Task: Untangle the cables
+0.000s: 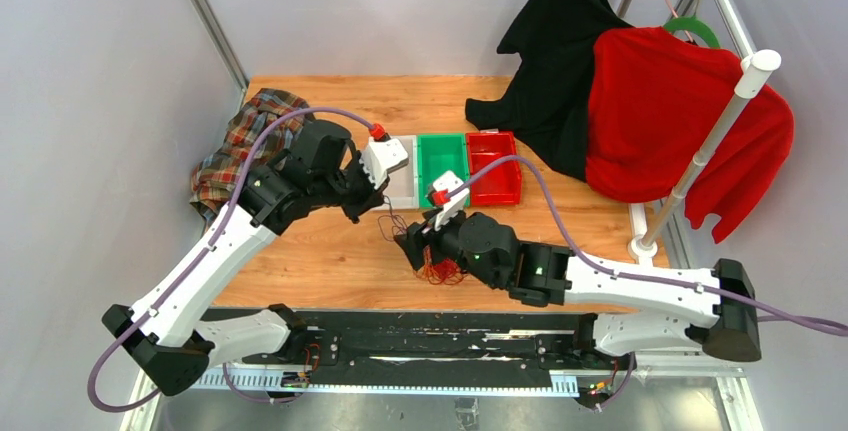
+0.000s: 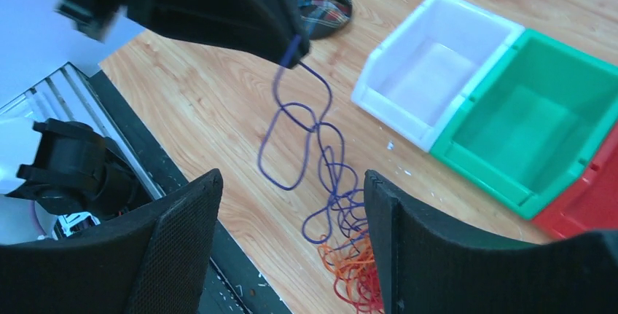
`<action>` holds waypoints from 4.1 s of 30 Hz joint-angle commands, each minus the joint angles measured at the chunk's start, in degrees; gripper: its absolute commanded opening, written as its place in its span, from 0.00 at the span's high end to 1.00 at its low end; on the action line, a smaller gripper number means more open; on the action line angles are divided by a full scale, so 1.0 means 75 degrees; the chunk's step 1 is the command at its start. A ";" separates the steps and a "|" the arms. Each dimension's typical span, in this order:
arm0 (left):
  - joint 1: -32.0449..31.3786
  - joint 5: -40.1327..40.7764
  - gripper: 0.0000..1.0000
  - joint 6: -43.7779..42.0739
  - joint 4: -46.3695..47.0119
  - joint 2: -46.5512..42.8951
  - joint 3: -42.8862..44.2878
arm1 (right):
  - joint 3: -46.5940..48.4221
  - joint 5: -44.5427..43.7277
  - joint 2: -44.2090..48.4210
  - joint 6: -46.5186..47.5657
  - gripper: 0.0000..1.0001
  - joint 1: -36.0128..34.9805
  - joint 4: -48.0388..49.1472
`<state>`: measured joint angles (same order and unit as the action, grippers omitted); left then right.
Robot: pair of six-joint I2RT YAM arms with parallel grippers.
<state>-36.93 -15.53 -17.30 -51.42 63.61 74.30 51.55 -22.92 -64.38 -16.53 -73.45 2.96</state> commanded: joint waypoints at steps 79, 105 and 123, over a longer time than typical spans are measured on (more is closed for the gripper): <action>-0.0022 0.2331 1.00 0.0085 0.3673 0.1533 0.8181 | -0.3767 -0.0821 -0.1720 -0.2249 0.33 0.1121 0.2703; -0.0435 0.0910 1.00 0.1248 0.3513 0.3194 0.6206 | -0.2151 -0.4392 0.3447 -0.1191 0.31 0.2357 -0.1249; -0.0501 0.0344 1.00 0.1902 0.4043 0.5423 0.7443 | -0.2447 -0.3885 0.3450 -0.1379 0.35 0.3322 -0.1478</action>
<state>-40.25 -10.76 -5.34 -24.18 102.94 125.89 33.95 -52.93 -38.06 -25.65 -50.83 -7.22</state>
